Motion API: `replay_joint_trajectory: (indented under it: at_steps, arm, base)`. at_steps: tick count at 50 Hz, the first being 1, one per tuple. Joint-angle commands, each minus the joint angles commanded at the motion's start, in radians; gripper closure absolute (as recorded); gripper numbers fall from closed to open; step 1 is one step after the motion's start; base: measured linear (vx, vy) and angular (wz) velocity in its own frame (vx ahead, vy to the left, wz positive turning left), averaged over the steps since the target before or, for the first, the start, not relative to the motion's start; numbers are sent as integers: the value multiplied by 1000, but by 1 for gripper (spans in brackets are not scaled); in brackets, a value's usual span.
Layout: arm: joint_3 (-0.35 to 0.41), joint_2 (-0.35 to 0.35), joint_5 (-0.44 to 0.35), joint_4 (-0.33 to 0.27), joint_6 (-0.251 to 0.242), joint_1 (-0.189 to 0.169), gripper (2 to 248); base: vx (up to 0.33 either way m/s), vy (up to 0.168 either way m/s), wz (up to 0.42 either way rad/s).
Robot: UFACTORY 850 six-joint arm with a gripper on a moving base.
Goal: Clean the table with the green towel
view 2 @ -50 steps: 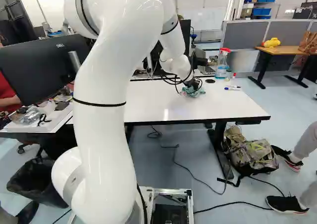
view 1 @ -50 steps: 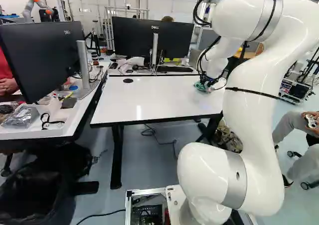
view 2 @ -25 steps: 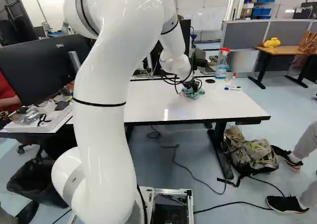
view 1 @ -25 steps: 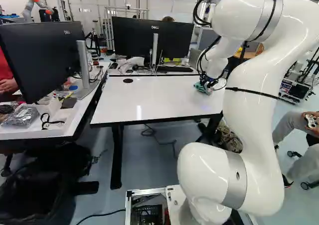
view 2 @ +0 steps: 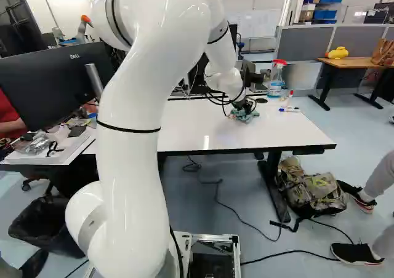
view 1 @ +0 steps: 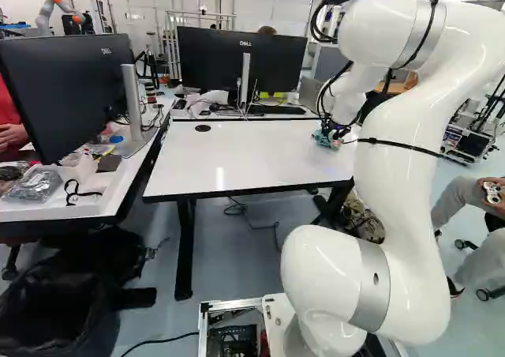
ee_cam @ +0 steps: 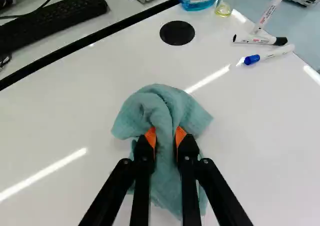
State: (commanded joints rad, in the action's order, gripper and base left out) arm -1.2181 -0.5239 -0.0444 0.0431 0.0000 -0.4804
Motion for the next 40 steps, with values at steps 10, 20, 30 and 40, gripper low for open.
replay_joint_trajectory:
  at_steps: [10,20,30,40]
  arm:
    - [-50,-37,0,0,0,-18,189]
    - [-105,-78,0,0,0,-30,189]
    - [-157,-115,0,0,0,-22,189]
    - [-196,-143,0,0,0,-3,189]
  base:
    - [0,0,0]
    - [0,0,0]
    - [0,0,0]
    - [0,0,0]
